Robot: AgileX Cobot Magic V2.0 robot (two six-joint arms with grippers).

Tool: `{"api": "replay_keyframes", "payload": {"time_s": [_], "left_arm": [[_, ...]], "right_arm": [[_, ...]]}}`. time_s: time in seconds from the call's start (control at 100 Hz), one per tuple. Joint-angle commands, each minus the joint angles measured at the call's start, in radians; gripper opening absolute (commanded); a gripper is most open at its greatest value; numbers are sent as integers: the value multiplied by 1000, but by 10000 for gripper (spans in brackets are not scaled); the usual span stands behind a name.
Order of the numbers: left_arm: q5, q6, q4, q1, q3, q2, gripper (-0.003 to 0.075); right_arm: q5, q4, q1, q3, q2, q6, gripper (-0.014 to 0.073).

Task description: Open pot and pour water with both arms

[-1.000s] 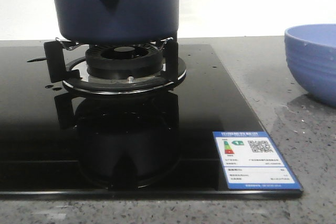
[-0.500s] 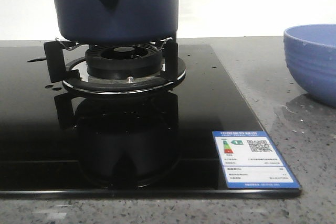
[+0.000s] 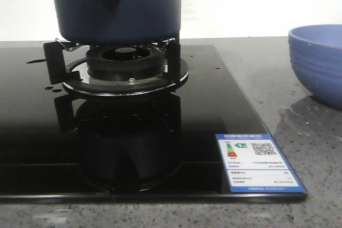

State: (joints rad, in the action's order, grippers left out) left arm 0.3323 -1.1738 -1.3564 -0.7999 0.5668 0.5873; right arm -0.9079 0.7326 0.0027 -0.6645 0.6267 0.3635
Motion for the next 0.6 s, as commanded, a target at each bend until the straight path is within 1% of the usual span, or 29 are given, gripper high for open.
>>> {"api": "replay_keyframes", "payload": {"time_s": [0.0,0.09,0.17,0.24,0.33,0.37,0.39,0.42,0.43,0.44,0.45,0.47,0.54,0.55,0.59], "left_arm": [[-31,-37,-123,-61,57,38,-4],[-26,-37,-199,-73,77,74,-4],[-21,-24,-234,-71,88,104,-4],[30,-22,-298,-61,92,141,-4],[199,-2,-379,-26,92,204,-4],[327,20,-401,0,92,248,-4],[368,23,-405,15,92,269,-4],[479,23,-412,44,92,297,-4],[479,23,-412,44,92,304,-4],[539,20,-415,57,94,318,-4],[539,18,-415,64,94,324,-4],[611,16,-415,92,100,343,-4],[758,-43,-410,163,120,396,-6],[768,-53,-409,163,123,400,-7],[808,-114,-401,215,140,418,-13]], "right_arm": [[39,110,3,-36,10,68,-69],[39,115,3,-36,10,68,-69],[37,115,3,-36,10,68,-69],[30,115,3,-36,10,68,-69],[16,116,3,-36,10,68,-69],[6,116,3,-36,10,68,-69],[0,116,3,-36,10,68,-69],[-4,116,3,-36,10,68,-69],[-7,116,3,-36,10,68,-69],[-6,116,3,-36,10,68,-69],[-9,116,3,-36,10,68,-69],[-11,117,3,-36,10,68,-69],[-19,117,3,-36,10,68,-69],[-19,117,3,-36,10,68,-69],[-21,117,3,-36,10,68,-69]]}}
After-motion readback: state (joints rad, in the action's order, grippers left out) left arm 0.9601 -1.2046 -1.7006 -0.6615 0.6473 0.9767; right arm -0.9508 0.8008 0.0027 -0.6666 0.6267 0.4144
